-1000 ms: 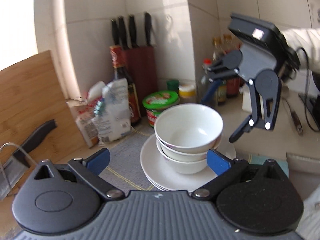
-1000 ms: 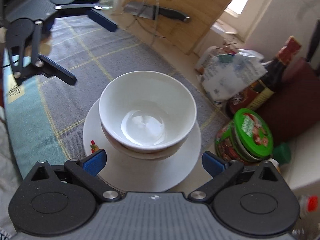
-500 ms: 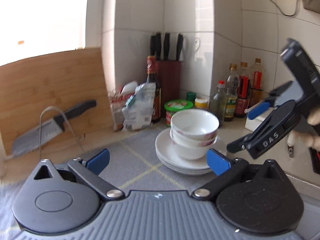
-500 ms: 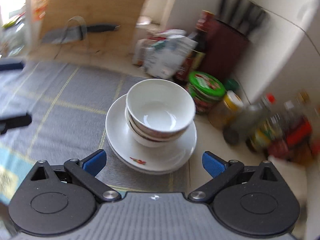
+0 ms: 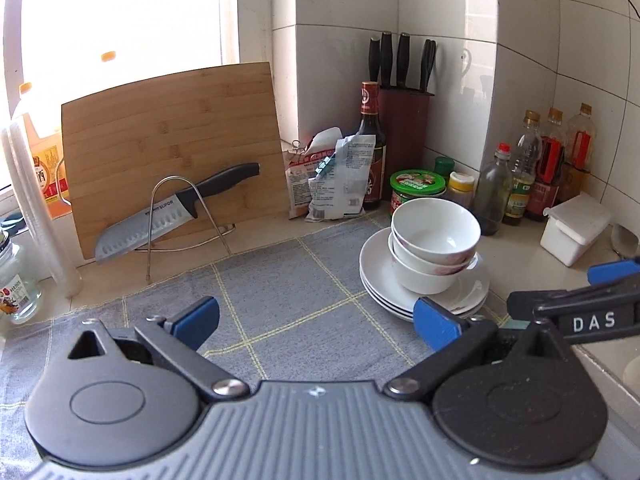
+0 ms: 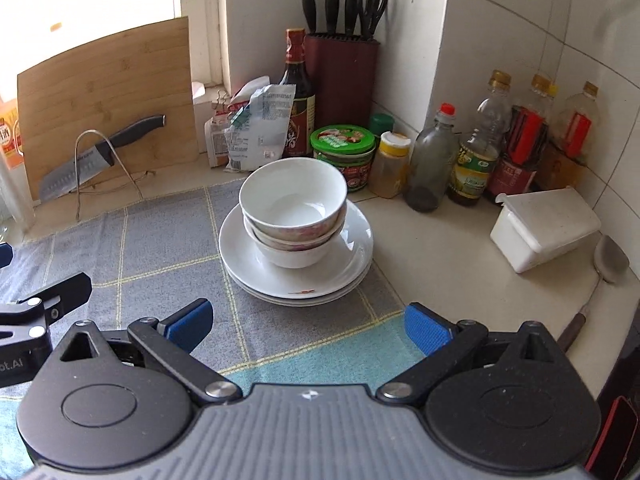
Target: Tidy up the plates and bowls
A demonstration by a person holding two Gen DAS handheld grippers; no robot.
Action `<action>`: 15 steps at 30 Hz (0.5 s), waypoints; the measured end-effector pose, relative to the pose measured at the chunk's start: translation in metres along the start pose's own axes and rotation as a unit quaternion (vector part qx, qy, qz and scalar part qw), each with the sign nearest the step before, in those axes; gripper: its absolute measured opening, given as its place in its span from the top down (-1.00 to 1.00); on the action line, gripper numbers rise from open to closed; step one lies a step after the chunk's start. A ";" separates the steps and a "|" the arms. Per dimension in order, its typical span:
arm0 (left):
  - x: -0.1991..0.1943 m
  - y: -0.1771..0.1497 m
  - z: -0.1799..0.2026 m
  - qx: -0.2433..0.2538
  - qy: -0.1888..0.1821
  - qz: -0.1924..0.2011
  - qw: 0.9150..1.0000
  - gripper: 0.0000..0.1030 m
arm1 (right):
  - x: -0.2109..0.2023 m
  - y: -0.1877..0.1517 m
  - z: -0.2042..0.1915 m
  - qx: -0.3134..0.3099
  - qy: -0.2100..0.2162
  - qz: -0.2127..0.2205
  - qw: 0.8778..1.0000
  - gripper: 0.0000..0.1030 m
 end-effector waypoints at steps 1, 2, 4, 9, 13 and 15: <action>-0.001 0.000 0.002 0.000 0.005 0.000 1.000 -0.99 | -0.002 0.000 0.002 0.001 -0.001 0.002 1.000 -1.00; -0.002 0.001 0.005 0.000 0.007 -0.001 1.000 -0.99 | -0.005 -0.001 0.004 0.002 -0.002 0.004 1.000 -1.00; -0.004 0.001 0.010 0.000 0.005 -0.006 1.000 -0.99 | -0.009 -0.001 0.008 0.007 -0.003 0.008 1.000 -1.00; -0.004 0.001 0.023 0.006 0.014 -0.010 1.000 -0.99 | -0.013 -0.005 0.015 0.014 -0.001 0.010 1.000 -1.00; -0.006 0.002 0.030 0.010 0.018 -0.008 1.000 -0.99 | -0.012 -0.008 0.022 0.019 0.004 0.008 1.000 -1.00; -0.006 0.002 0.033 0.011 0.019 -0.008 1.000 -0.99 | -0.012 -0.008 0.024 0.020 0.004 0.009 1.000 -1.00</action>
Point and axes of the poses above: each gripper's, at about its wrist camera, not at the fingertips, and x roughly the way its jaws point, z to its right, y to its top, the point moved 4 cm from there along x, roughly the way its jaws point, and after that the axes turned 12 degrees about -x, right-handed, at the moved point
